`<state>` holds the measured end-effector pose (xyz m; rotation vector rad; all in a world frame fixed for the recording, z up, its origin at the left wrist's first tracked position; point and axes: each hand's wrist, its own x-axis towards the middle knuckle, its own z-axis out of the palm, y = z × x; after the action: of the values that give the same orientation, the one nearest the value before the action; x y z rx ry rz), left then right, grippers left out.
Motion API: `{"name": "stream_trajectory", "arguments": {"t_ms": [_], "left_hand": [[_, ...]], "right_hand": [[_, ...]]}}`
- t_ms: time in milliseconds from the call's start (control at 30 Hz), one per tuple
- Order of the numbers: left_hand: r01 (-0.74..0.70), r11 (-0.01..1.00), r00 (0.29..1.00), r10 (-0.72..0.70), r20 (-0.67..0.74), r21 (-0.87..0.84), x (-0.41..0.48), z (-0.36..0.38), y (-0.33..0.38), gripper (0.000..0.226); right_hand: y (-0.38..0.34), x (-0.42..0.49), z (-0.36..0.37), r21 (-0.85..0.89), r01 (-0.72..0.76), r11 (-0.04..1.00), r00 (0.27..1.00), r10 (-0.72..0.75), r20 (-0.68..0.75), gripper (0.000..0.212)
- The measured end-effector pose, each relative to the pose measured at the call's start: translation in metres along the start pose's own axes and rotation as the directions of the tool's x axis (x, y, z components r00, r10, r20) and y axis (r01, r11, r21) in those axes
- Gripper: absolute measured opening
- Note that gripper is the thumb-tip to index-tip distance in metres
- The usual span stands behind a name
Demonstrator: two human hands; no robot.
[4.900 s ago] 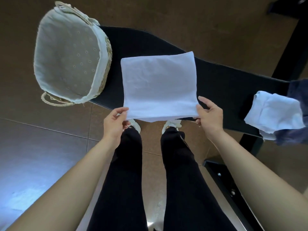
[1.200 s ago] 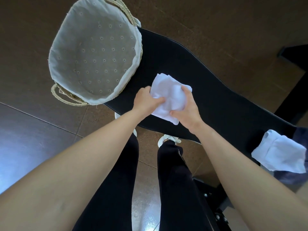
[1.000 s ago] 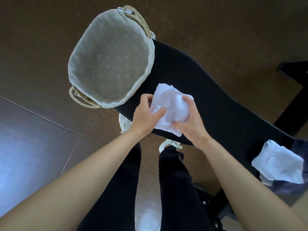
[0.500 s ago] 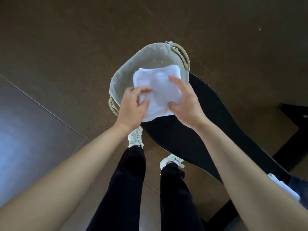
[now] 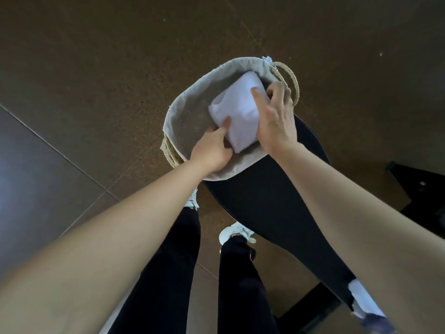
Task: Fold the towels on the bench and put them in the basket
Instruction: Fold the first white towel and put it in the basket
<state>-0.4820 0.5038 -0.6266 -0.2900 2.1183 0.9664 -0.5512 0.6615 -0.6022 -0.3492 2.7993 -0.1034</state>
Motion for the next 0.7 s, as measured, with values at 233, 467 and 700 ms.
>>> {"name": "stream_trajectory", "arguments": {"t_ms": [233, 467, 700], "left_hand": [[-0.255, 0.863, 0.916, 0.361, -0.178, 0.437, -0.010, -0.009, 0.005, 0.050], [-0.203, 0.859, 0.979, 0.183, 0.088, 0.471, -0.007, -0.015, -0.002, 0.061], [-0.345, 0.856, 0.847, 0.460, -0.265, 0.384, -0.042, 0.027, 0.011, 0.030]], "right_hand": [[-0.008, -0.002, 0.009, -0.049, -0.093, 0.994, 0.982, 0.100, 0.159, 0.064], [0.003, -0.001, 0.006, 0.184, -0.159, 0.970, 0.929, 0.084, 0.361, 0.084], [0.000, -0.102, -0.009, 0.574, -0.107, 0.812, 0.981, 0.182, -0.074, 0.043]]}}
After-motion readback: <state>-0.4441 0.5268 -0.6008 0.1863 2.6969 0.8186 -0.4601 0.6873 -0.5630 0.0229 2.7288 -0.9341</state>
